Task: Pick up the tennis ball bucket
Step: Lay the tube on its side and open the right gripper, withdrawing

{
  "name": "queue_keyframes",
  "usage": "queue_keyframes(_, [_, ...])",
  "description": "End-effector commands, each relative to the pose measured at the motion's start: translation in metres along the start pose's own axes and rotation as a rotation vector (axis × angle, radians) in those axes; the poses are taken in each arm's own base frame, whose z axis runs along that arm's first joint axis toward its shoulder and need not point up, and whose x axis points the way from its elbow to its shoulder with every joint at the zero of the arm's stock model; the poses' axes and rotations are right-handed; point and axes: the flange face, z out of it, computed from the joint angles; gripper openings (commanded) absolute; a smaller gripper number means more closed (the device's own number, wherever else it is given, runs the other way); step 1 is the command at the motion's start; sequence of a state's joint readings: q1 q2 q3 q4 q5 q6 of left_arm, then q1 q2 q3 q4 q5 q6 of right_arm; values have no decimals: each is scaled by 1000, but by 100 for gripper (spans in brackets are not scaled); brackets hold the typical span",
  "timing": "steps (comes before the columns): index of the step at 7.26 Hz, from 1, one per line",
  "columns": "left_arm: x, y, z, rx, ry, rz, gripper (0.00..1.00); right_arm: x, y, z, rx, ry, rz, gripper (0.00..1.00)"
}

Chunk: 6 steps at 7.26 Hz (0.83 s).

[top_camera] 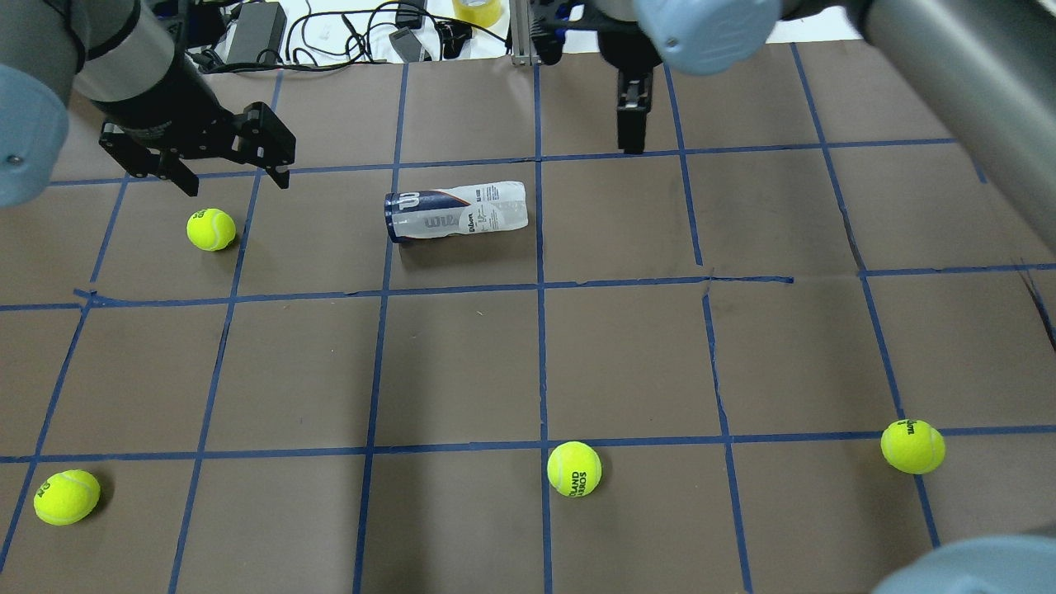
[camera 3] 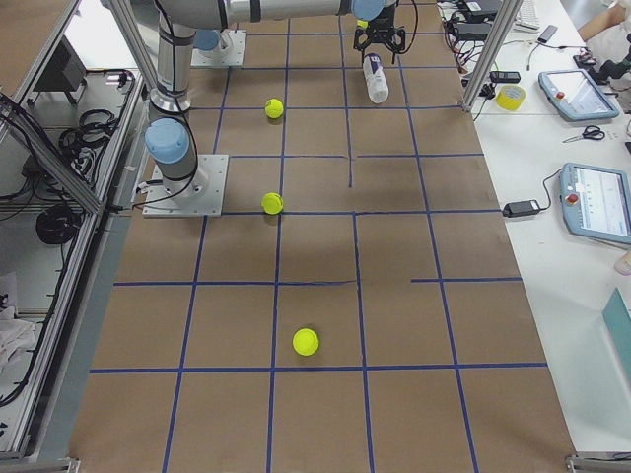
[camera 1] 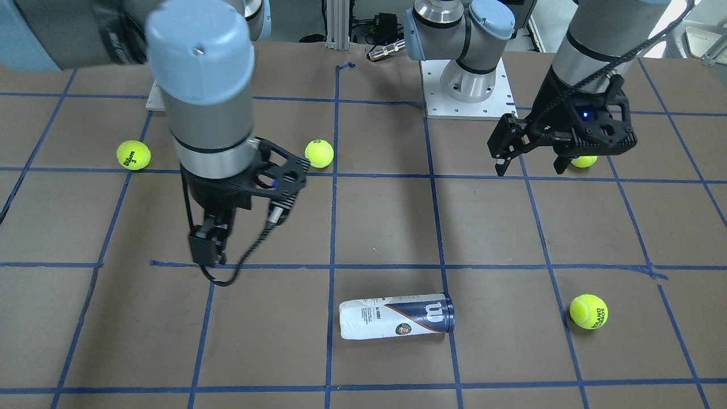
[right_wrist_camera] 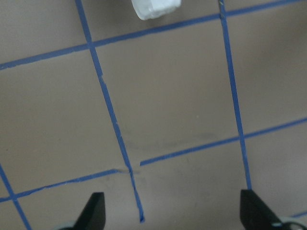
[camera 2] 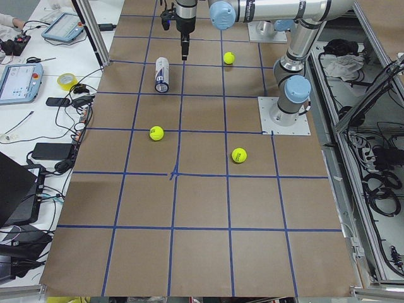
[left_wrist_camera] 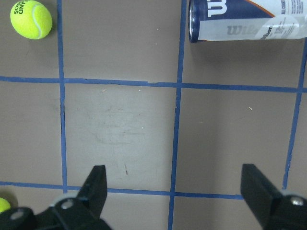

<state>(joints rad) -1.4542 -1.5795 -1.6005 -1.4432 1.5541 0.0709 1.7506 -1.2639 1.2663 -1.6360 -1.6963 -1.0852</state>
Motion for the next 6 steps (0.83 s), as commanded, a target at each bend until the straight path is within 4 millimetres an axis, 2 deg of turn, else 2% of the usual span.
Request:
queue_keyframes(1, [-17, -21, 33, -34, 107, 32, 100, -15, 78, -56, 26, 49, 402, 100])
queue_keyframes(2, [-15, -39, 54, -10, 147, 29, 100, -26, 84, -63, 35, 48, 661, 100])
queue_keyframes(3, [-7, -53, 75, -9, 254, 6, 100, -29, 85, -66, 59, 44, 866, 100])
queue_keyframes(4, [-6, -68, 99, -11, 283, -13, 100, -33, 82, -70, 72, 31, 1078, 100])
queue_keyframes(6, [-1, -98, 157, -10, 401, -56, 100, -34, 79, -73, 113, 2, 1274, 100])
